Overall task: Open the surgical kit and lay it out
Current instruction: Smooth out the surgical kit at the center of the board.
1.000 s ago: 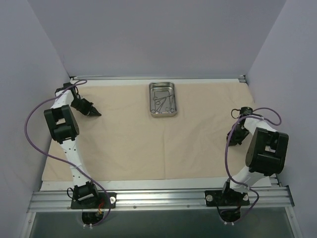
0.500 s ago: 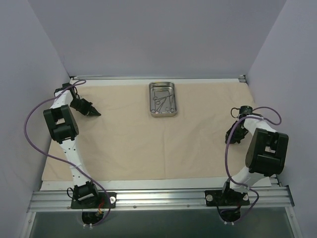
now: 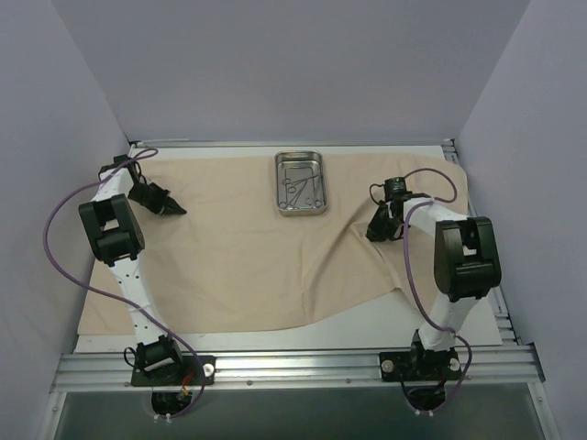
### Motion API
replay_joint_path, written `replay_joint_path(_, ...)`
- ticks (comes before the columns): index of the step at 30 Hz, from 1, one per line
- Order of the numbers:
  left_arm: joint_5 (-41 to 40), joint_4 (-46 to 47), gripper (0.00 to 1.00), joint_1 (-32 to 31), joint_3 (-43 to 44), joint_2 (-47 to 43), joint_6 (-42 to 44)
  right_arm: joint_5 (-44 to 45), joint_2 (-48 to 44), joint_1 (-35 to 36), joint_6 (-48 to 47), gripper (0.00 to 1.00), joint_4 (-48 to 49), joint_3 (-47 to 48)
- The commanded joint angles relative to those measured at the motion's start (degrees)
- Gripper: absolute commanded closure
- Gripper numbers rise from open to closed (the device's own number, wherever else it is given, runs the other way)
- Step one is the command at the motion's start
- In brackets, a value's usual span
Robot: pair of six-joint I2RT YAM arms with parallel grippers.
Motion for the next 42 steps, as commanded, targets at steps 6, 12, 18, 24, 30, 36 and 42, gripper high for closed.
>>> replay_joint_path(6,-4.58,2.76,0.89,1.22,-1.07,0.80,2.26,2.74,-0.14,-11.32,-0.03,1.00,-3.88,-9.06)
replay_joint_path(12,-4.57,2.50,0.89,1.31,-0.72,0.80,2.17,4.95,-4.28,-18.64,-4.61,1.00,-7.75,-11.63)
replay_joint_path(18,-4.75,2.24,0.89,1.84,-0.02,0.89,2.26,3.54,-10.07,-16.63,-5.84,1.00,-9.86,-6.80)
replay_joint_path(24,-4.84,1.71,0.89,2.19,0.60,0.62,2.17,6.53,-14.47,-15.12,-5.49,1.00,-15.57,1.02)
replay_joint_path(30,-4.93,1.62,0.89,2.28,0.78,1.06,2.08,8.65,-10.36,-21.27,-7.86,1.00,-14.97,2.44)
replay_joint_path(36,-4.49,1.88,0.89,2.54,0.95,1.94,1.91,4.78,-4.46,-21.81,-5.67,1.00,-7.85,-6.94)
replay_joint_path(42,-4.49,1.97,0.89,2.80,0.69,1.59,2.08,-0.23,-7.61,-22.33,-1.45,1.00,-5.91,-16.54)
